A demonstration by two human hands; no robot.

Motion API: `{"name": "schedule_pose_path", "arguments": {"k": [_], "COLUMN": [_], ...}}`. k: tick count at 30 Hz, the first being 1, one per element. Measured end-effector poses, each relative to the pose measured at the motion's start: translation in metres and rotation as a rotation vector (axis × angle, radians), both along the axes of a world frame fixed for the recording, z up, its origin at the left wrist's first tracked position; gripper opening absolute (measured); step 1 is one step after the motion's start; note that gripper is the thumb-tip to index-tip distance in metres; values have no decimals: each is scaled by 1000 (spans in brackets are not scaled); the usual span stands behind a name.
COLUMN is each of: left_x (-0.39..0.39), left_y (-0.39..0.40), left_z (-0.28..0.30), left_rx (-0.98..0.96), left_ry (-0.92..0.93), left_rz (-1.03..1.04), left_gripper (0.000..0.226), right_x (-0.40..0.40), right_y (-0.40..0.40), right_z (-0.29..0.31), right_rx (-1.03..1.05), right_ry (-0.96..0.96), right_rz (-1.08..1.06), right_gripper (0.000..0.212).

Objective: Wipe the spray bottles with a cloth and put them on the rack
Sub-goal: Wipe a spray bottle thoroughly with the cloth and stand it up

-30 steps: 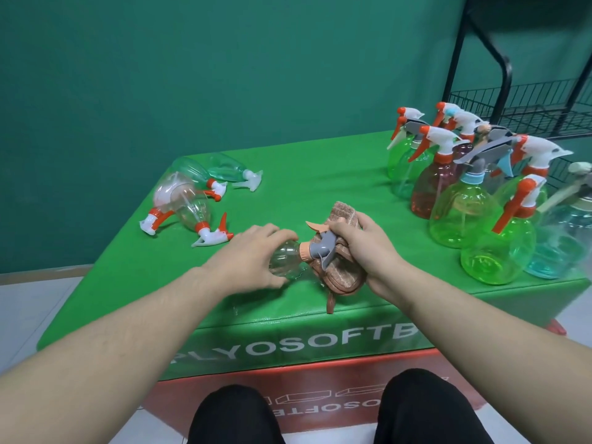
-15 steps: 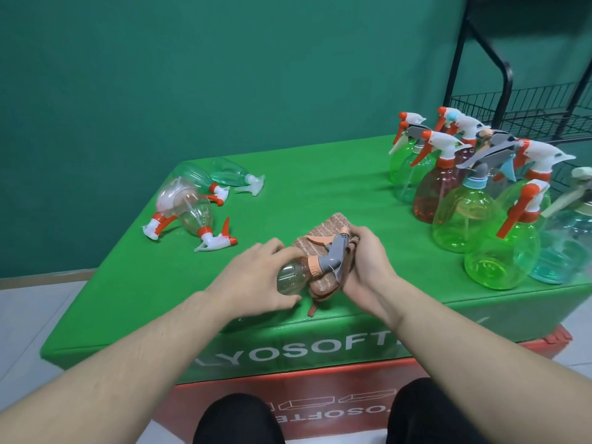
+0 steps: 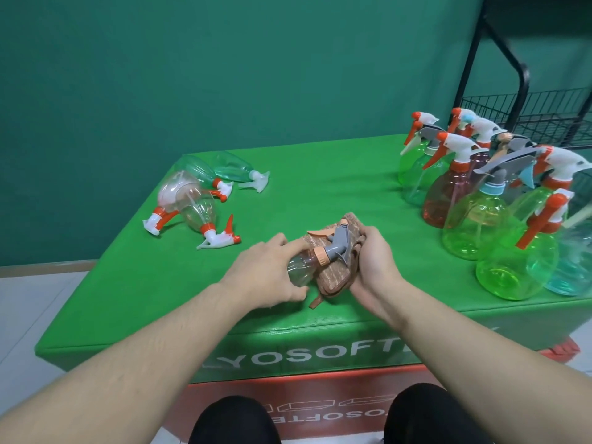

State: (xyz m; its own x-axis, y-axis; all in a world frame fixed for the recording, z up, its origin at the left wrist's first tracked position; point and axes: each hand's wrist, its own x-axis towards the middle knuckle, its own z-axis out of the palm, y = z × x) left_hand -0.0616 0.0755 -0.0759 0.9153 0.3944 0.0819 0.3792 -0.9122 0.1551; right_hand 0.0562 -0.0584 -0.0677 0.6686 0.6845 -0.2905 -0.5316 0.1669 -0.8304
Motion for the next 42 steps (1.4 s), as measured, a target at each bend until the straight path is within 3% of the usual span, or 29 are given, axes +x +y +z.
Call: {"name": "schedule_pose_path", "arguments": {"k": [10,14,18,24,29,31,35,42], "left_x": [2,1,-1,6,11,7,-2,-3], "left_y": [1,6,8,7,11,9,7,11], "left_z": [1,0,-2,-1,6,4,-2,-4], "left_rx": [-54,-80,-86,-73,-170,-191,-169,-180], "left_ry": [-40,-66,-90,-66,-68,-95,-155,-170], "left_rz": [57,72,82,116,177,166,136,110], "left_gripper": [79,82,81,79,71,69,75,77], "right_x": [-17,8,15,0,-15,-15,-10,0], "right_y": [9,33,46,41,35,39,41,50], "right_z": [2,-26,-13,2,-5,-11,-9,-9], "right_rx": [-32,-84,-107,-211,-226,-197,-41,51], "right_ry": [-157,-308,-370,-403,-501,-443,-99,69], "right_rz": [-55,-43,-39,-62,-39,-77,-98,25], "right_gripper": [44,61,46,62,48,50,37,37]}}
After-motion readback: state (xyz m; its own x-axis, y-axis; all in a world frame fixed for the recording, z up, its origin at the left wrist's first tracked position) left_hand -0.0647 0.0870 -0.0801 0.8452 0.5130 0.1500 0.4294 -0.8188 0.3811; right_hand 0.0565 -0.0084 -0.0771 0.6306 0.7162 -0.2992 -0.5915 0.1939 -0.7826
